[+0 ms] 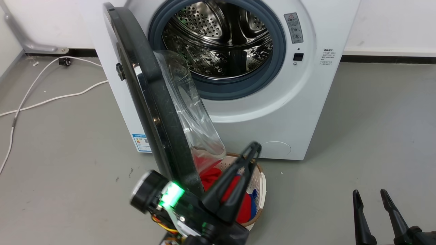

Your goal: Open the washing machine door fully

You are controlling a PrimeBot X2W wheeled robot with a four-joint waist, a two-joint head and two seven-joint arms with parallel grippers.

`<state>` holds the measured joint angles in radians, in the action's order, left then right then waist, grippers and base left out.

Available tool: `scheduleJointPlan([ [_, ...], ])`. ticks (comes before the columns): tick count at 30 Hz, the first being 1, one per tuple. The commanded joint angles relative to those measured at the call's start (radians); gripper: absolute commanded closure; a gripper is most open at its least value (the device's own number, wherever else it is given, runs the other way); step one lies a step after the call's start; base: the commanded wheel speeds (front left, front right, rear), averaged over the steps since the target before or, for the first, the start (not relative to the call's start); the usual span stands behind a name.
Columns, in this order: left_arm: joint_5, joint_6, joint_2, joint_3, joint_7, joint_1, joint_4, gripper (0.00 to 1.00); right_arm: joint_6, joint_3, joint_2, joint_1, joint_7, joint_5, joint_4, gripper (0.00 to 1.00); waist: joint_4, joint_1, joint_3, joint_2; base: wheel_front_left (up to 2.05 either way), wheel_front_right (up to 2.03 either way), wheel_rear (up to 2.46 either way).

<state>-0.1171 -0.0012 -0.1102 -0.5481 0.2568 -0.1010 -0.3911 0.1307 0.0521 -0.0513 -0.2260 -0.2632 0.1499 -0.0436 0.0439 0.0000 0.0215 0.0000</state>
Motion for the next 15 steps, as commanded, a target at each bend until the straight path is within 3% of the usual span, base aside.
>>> scheduleJointPlan([
  [1, 0.005, -0.004, 0.001, -0.006, -0.002, 0.013, 0.008, 1.00, 0.000, 0.000, 0.002, 0.004, -0.002, 0.001, 0.000, 0.00, 0.000, 0.0000, -0.002, 0.0000, 0.00, 0.00, 0.00],
  [8, 0.025, -0.012, -0.012, -0.057, 0.002, 0.081, 0.115, 1.00, 0.000, 0.003, 0.002, 0.015, -0.002, -0.001, 0.002, 0.00, 0.010, 0.0000, -0.019, 0.0000, 0.00, 0.00, 0.00],
  [15, 0.056, 0.009, -0.020, -0.062, 0.009, 0.123, 0.231, 1.00, 0.000, 0.001, 0.002, 0.023, -0.002, -0.003, 0.004, 0.00, 0.018, 0.0000, -0.034, 0.0000, 0.00, 0.00, 0.00],
])
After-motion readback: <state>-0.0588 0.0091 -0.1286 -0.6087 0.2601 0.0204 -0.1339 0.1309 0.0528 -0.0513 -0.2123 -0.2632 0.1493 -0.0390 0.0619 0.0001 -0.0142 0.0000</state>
